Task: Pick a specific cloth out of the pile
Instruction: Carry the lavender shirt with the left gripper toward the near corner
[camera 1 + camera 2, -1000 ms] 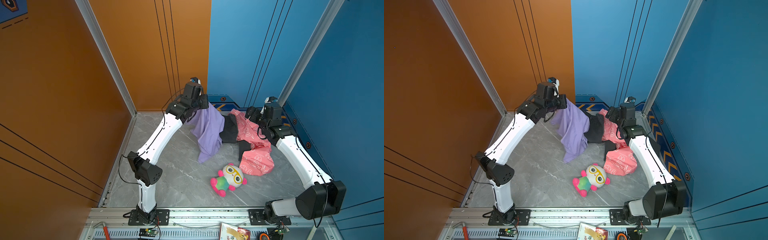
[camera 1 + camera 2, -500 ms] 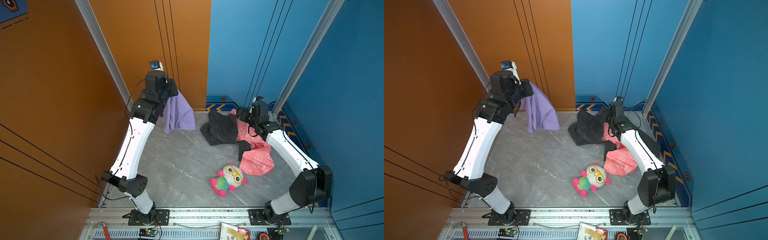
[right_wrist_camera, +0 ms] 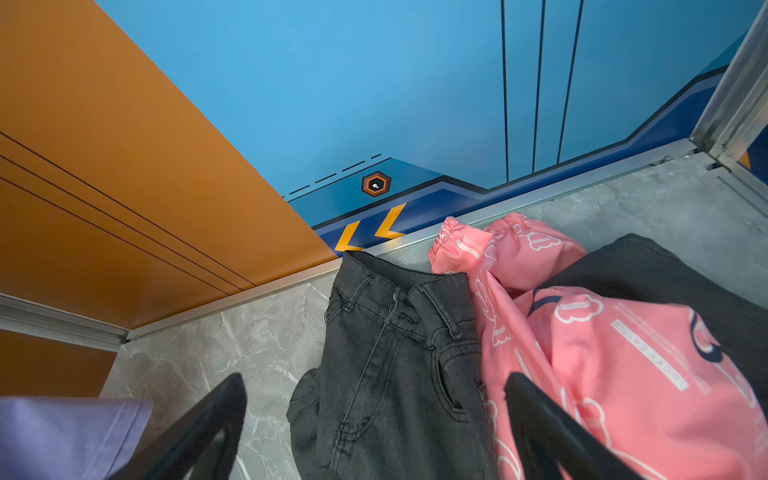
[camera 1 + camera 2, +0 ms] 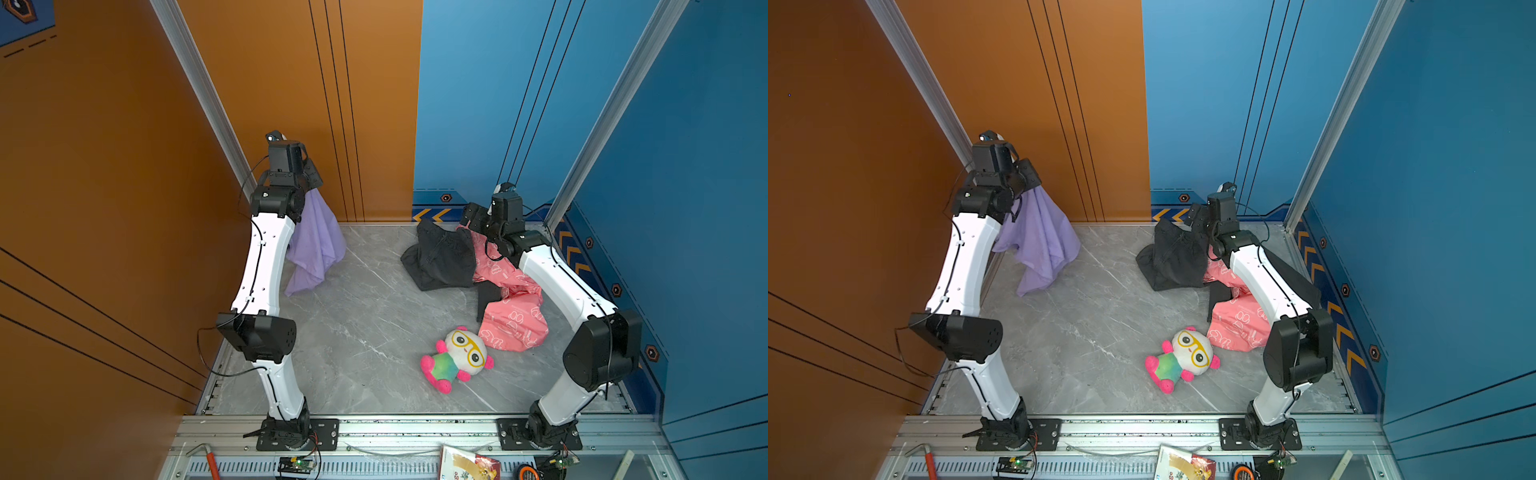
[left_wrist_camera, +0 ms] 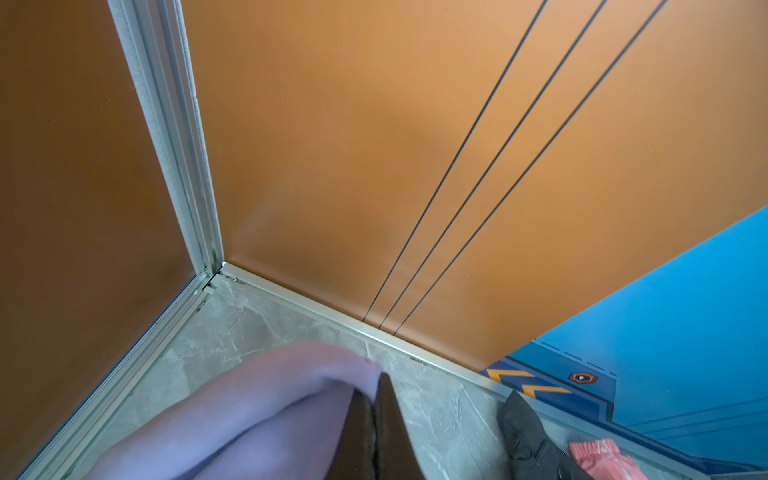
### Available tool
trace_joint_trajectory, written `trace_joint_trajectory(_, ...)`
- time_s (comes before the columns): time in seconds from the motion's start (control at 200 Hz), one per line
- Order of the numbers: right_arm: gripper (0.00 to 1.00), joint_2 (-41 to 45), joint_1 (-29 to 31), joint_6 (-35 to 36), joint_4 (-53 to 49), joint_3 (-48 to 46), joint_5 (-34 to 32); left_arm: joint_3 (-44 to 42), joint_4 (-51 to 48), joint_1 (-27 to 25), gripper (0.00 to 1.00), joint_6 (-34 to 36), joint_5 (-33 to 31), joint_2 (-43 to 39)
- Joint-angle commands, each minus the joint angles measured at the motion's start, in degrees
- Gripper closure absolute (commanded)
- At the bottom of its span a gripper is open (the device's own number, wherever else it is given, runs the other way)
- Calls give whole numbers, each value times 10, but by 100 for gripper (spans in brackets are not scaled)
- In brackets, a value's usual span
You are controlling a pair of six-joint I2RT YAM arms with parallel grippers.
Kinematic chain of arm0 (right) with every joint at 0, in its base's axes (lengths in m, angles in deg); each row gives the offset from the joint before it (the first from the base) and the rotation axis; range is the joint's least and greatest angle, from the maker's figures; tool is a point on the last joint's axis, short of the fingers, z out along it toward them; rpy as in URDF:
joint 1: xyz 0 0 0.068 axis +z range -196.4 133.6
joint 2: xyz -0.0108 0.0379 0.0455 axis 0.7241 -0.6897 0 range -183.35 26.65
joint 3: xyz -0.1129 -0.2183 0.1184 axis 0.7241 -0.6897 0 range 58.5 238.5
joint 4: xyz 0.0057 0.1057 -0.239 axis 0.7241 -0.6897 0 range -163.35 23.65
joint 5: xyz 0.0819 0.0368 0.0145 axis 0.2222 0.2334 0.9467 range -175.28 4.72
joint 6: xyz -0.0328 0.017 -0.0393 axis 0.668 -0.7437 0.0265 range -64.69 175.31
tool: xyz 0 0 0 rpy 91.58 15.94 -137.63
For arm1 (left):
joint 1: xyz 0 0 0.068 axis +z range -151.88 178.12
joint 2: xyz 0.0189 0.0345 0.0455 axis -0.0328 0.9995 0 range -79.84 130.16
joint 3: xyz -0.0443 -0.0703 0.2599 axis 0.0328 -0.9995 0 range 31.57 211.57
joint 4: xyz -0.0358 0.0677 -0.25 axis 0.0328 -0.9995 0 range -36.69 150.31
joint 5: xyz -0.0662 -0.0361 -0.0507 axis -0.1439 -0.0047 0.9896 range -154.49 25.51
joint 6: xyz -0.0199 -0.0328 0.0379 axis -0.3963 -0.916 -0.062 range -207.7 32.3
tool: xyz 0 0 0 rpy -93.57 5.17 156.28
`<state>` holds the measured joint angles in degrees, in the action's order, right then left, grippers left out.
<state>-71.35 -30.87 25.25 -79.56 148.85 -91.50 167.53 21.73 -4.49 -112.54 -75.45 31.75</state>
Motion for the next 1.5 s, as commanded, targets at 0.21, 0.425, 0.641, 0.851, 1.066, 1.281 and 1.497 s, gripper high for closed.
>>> trace_joint_trajectory(0.21,2,-32,6,-8,-4,56,8,245,37,58,100,-35,86,115)
trace_joint_trajectory(0.425,2,-38,7,-8,-4,56,12,-13,90,32,100,20,39,-17)
trace_joint_trajectory(0.641,1,-46,10,-11,-3,54,27,-467,213,15,100,-72,-12,-171)
trace_joint_trajectory(0.851,2,-48,11,-13,-4,51,44,-732,209,15,100,-188,8,-191)
trace_joint_trajectory(1.066,1,-43,10,-10,-6,45,55,-814,184,2,100,-234,38,-185)
trace_joint_trajectory(1.281,1,-42,8,-11,-6,37,65,-854,145,-4,100,-281,34,-182)
trace_joint_trajectory(1.497,1,-24,0,-12,-4,12,67,-875,118,-15,100,-295,31,-180)
